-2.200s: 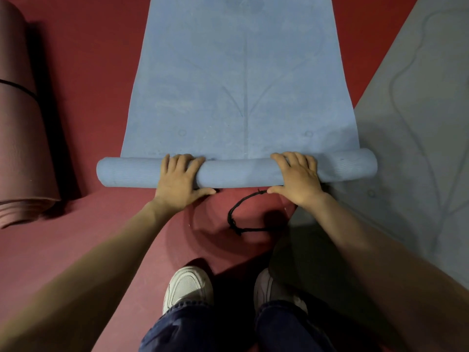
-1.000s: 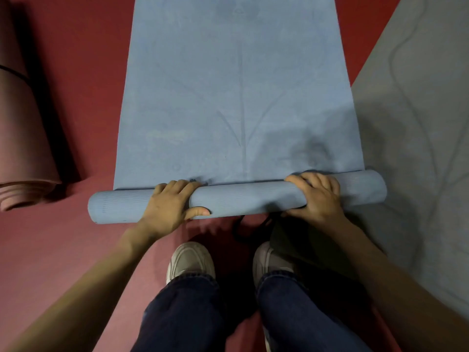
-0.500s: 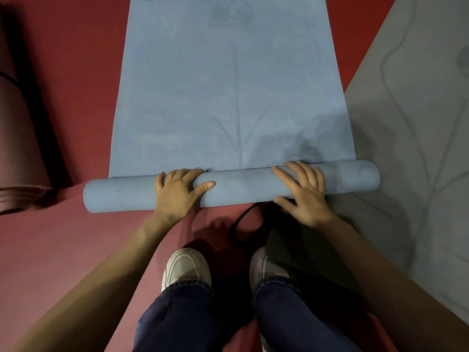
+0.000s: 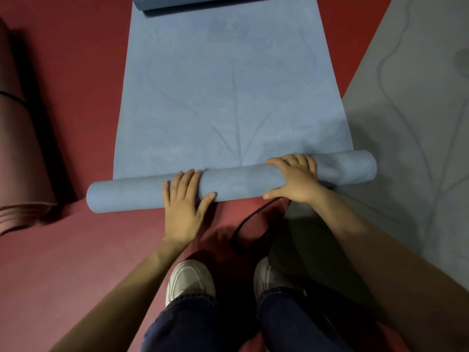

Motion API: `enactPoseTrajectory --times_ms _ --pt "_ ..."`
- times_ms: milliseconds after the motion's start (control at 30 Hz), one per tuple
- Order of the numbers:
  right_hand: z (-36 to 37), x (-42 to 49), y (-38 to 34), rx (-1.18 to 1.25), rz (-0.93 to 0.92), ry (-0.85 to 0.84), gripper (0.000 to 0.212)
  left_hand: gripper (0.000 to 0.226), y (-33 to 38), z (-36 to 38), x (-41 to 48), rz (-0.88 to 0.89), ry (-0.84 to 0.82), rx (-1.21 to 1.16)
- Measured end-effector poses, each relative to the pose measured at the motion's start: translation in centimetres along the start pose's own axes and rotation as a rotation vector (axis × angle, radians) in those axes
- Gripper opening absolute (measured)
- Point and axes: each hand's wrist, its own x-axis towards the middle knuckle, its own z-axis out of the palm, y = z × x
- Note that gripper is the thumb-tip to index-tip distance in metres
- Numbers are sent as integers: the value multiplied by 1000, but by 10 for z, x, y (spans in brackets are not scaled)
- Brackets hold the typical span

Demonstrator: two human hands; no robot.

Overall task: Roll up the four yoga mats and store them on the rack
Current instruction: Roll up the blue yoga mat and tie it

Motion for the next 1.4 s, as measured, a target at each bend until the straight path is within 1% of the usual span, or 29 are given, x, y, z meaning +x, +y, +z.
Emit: enactPoseTrajectory --times_ms 100,233,267,333,367,433,500,567,600,633,733,800,833,900,1000,1067,1167,1200,1300,1400 --pt "-9 8 0 26 9 -78 78 76 5 5 0 -75 -17 -76" --pt "-17 17 3 -14 -11 -139 83 83 5 2 28 -127 -38 -52" --pt "-17 18 4 -25 -20 -119 82 84 5 0 36 -128 -65 -39" --pt "-12 16 4 -40 -48 -11 75 86 4 -6 55 -161 -150 -22" --pt "-7 13 4 -55 -59 62 72 82 3 -9 67 -191 -205 -11" --pt "3 6 2 -87 -79 164 73 71 2 -13 90 -244 -319 29" --pt "9 3 2 -121 -95 176 80 69 1 -15 107 -251 -425 79" --pt "8 4 2 -155 -79 151 92 71 1 -15 115 -245 -485 108" --pt "6 6 2 -161 -73 136 96 70 0 -15 116 -244 -475 108" --pt "3 10 1 -158 -73 124 98 67 -1 -14 115 -231 -428 90" --pt "-4 21 0 -151 -91 120 102 53 -4 -9 101 -89 -143 -20" --pt "-8 27 1 -167 -98 122 105 55 -5 -6 88 41 -38 37" --pt "-9 29 2 -173 -98 121 106 60 -5 -4 82 81 -27 84" --pt "-10 33 2 -173 -92 115 109 72 -5 -3 72 115 -62 182" --pt "-13 38 2 -163 -93 101 111 98 -8 0 64 186 -154 325" --pt "-16 42 1 -154 -85 91 112 105 -9 -3 71 177 -211 363" --pt "-19 49 -2 -194 -50 97 116 102 -2 -9 88 88 -267 349" --pt "-18 50 -2 -202 -44 108 114 99 -1 -10 93 92 -273 367" --pt "-15 50 0 -190 -50 157 101 91 -1 -12 101 172 -284 457" --pt "-14 49 1 -189 -68 227 86 91 -3 -14 102 216 -258 461"
